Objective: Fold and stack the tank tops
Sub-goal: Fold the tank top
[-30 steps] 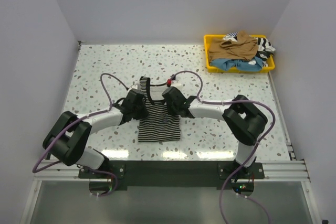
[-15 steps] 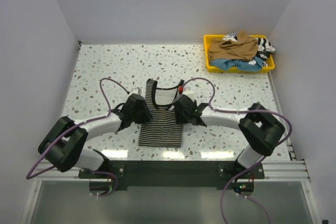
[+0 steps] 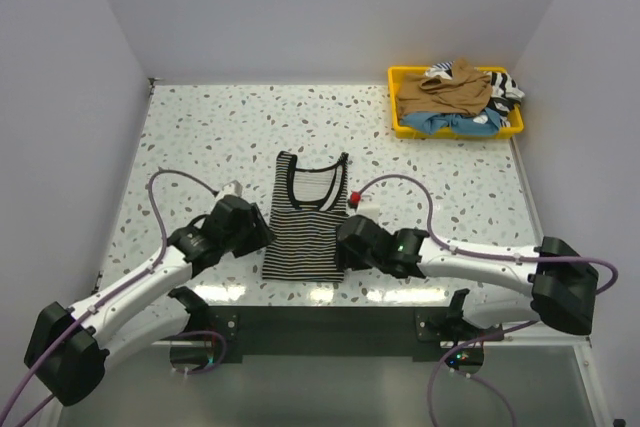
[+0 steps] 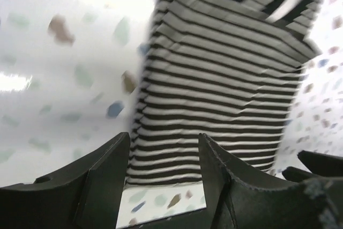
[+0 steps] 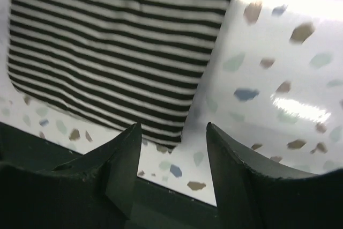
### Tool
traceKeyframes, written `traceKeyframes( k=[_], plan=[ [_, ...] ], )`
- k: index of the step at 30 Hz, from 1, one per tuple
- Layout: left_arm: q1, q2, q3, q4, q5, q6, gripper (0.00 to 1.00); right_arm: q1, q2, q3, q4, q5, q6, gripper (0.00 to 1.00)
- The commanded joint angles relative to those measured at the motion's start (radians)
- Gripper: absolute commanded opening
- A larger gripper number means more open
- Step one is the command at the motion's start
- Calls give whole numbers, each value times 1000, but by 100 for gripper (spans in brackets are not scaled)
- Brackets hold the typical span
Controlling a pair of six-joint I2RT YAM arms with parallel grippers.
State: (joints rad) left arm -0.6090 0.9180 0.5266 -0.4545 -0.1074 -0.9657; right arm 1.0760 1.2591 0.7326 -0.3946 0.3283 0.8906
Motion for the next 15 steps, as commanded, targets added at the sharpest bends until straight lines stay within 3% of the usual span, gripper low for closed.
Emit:
traceKeyframes(
  k=[1, 5, 15],
  plan=[
    [-27, -57, -82, -148, 21, -128, 58, 99, 13, -77, 11, -18, 223, 55],
    [-37, -94, -125, -162, 41, -157, 58, 153, 0, -122, 60, 21, 344, 54],
    [-44, -90, -189, -112, 89, -160, 56, 188, 51, -151, 134, 58, 421, 51]
  ],
)
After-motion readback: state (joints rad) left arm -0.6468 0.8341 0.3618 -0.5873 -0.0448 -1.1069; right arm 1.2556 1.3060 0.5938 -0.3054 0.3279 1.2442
